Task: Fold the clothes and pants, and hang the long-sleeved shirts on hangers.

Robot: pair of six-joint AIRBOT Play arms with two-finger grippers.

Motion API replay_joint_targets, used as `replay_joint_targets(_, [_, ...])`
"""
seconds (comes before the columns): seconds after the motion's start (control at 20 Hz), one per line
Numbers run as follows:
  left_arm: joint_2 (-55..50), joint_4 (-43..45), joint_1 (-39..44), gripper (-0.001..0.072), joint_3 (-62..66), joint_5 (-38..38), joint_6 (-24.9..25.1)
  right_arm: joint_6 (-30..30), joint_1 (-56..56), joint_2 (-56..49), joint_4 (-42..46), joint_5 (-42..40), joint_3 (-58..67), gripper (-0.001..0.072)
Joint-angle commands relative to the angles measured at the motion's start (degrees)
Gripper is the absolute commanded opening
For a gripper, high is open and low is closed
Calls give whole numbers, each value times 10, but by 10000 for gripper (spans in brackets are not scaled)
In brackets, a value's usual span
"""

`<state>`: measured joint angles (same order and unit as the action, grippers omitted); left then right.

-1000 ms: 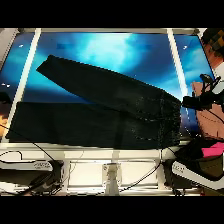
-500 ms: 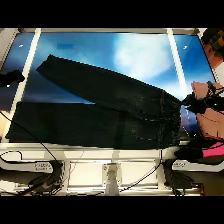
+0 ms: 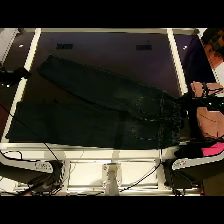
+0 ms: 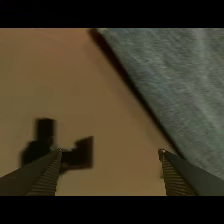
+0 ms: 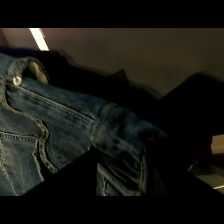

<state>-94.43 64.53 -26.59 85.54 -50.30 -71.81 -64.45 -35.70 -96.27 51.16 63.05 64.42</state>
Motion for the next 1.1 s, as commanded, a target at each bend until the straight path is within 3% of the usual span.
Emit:
replay_joint_targets(0.0, [-36,-52,6,700,1,3,-2,30,30,-14,-18,-5,25,246])
replay_joint_targets(0.1, [-53,-72,8,702,1,19,-2,31,56,-14,-11,-29,38,104])
replay_joint_targets(0.3, [-83,-153,8,703,1,82,-2,31,89,-14,-8,-79,47,39])
replay_joint_targets(0.7, [-156,-226,30,699,26,127,48,31,93,-14,14,-87,47,39])
replay_joint_targets(0.75, [-163,-226,38,685,37,128,59,31,93,-14,14,-87,47,39])
replay_joint_targets(0.85, [-175,-226,53,551,53,133,71,31,93,-14,14,-87,47,39])
replay_joint_targets(1.0, [-192,-226,67,540,56,141,71,31,93,-13,14,-86,47,39])
replay_joint_targets(1.05, [-197,-226,71,504,56,143,71,31,93,-14,14,-86,47,39])
